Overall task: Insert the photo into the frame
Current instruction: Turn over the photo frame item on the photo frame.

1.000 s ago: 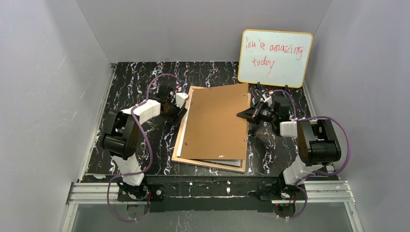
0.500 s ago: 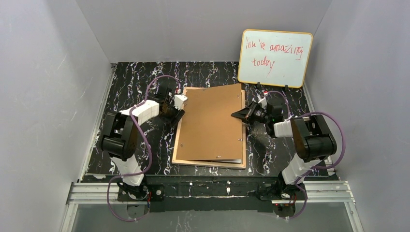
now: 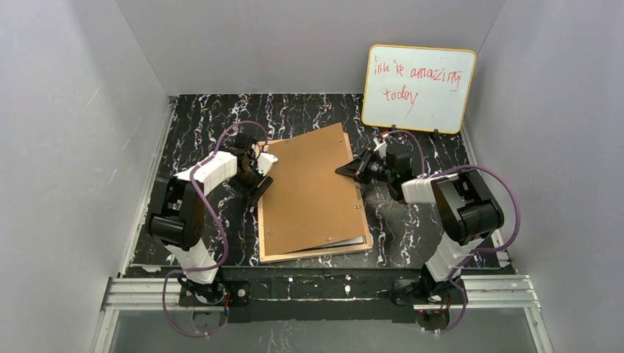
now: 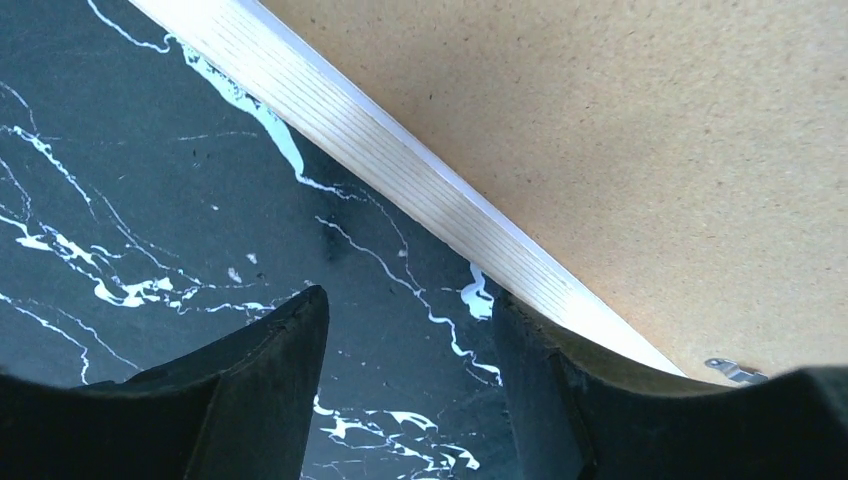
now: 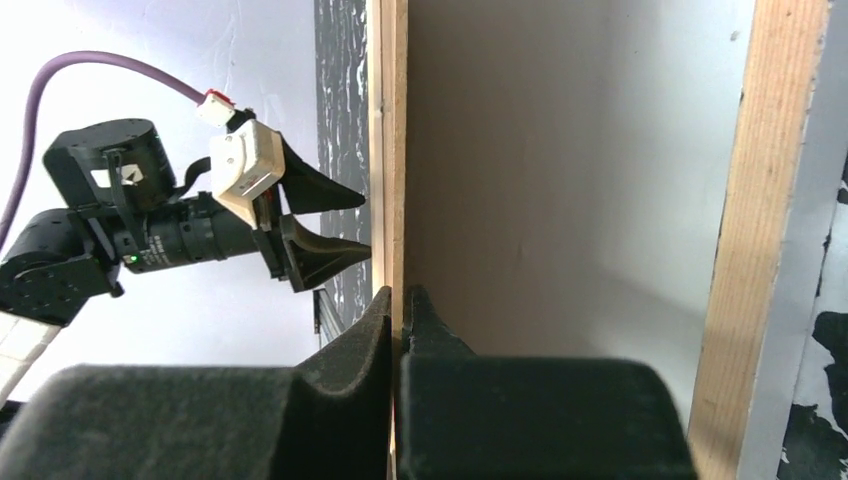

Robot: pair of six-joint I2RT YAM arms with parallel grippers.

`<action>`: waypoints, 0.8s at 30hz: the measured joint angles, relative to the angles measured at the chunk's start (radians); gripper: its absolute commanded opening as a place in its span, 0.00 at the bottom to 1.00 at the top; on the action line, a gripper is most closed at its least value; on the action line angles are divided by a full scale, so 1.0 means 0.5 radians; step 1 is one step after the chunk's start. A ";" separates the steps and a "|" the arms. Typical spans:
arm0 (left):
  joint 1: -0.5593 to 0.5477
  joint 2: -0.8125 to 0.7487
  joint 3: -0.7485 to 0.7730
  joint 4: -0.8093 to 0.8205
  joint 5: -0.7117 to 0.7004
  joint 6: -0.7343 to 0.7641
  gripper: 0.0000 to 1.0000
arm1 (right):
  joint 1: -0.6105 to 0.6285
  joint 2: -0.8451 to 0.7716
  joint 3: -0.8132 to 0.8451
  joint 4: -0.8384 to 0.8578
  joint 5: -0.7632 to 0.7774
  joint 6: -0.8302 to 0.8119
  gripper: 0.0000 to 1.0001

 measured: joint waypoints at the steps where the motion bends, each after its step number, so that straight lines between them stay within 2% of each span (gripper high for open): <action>1: 0.007 -0.005 0.008 -0.024 -0.002 0.001 0.64 | 0.014 -0.001 0.012 -0.024 0.017 -0.008 0.17; 5: 0.051 -0.008 0.085 -0.111 0.064 -0.014 0.71 | 0.058 -0.014 0.031 -0.153 0.124 -0.080 0.30; 11: 0.119 -0.013 0.211 -0.118 0.289 -0.031 0.74 | 0.172 -0.017 0.059 -0.502 0.233 -0.258 0.51; 19: 0.271 -0.018 0.214 -0.135 0.343 -0.002 0.74 | 0.192 -0.025 0.141 -0.830 0.333 -0.392 0.67; 24: 0.353 -0.018 0.220 -0.140 0.345 0.030 0.70 | 0.219 -0.043 0.237 -0.980 0.383 -0.462 0.71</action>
